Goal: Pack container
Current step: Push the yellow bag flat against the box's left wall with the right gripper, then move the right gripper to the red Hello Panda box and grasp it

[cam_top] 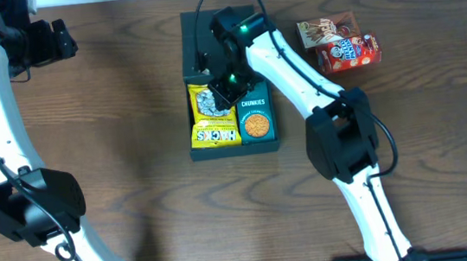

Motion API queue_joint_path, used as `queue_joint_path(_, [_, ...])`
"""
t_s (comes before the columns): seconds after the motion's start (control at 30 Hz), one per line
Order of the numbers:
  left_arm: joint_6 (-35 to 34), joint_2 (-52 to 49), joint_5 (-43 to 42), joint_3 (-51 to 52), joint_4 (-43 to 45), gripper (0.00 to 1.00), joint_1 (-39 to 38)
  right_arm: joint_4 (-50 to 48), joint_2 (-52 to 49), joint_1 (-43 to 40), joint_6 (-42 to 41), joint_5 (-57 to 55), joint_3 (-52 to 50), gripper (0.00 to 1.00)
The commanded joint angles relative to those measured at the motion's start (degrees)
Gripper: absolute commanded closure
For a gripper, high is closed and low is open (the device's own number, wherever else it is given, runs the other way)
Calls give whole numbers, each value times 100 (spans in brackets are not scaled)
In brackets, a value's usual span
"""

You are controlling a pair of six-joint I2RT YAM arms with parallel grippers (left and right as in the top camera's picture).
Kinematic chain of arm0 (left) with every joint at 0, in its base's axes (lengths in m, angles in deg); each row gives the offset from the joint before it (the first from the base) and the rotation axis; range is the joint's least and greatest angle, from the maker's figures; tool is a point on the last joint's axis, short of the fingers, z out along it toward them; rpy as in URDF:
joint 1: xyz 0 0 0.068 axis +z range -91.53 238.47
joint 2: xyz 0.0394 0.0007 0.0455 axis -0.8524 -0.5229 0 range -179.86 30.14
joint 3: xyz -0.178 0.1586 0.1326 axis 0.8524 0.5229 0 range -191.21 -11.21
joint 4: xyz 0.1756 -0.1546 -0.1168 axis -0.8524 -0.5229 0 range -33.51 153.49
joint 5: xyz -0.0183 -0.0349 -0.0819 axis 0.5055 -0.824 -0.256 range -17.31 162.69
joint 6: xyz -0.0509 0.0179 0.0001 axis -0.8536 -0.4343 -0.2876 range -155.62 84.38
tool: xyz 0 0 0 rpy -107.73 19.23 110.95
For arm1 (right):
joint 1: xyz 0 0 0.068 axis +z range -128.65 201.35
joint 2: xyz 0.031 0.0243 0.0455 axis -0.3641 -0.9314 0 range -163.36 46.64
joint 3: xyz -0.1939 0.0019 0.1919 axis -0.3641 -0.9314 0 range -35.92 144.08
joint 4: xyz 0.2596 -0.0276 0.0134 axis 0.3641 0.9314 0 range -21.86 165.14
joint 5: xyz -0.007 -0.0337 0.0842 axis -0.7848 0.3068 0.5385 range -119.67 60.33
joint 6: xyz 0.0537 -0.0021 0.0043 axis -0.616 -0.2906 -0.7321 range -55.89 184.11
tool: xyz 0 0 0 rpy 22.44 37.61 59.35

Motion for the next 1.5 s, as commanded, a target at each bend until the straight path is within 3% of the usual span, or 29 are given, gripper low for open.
queue_joint_path(0.0, [17,7,15,-9,-48,4,9,87,-31,258,186,11,11,99])
queue_joint_path(0.47, [17,7,15,-9,-129,5,9,184,-223,472,313,11,-31,99])
queue_joint_path(0.73, [17,7,13,-9,-133,5,9,297,376,299,308,9,269,99])
queue_joint_path(0.97, [-7,7,-13,-9,-142,5,7,-306,1515,-688,308,-361,649,99])
queue_joint_path(1.13, [-48,7,-31,-9,-144,5,7,-492,1384,-2000,243,-1016,586,96])
queue_joint_path(1.23, [-98,7,-28,-9,-142,5,7,-374,1058,-2627,-494,-1008,568,94])
queue_joint_path(1.33, [-157,7,-28,-9,-131,5,7,-334,839,-2955,-1604,-999,568,99])
queue_joint_path(1.47, [-199,7,-26,-9,-96,5,7,-444,693,-3093,-3980,-1486,568,98])
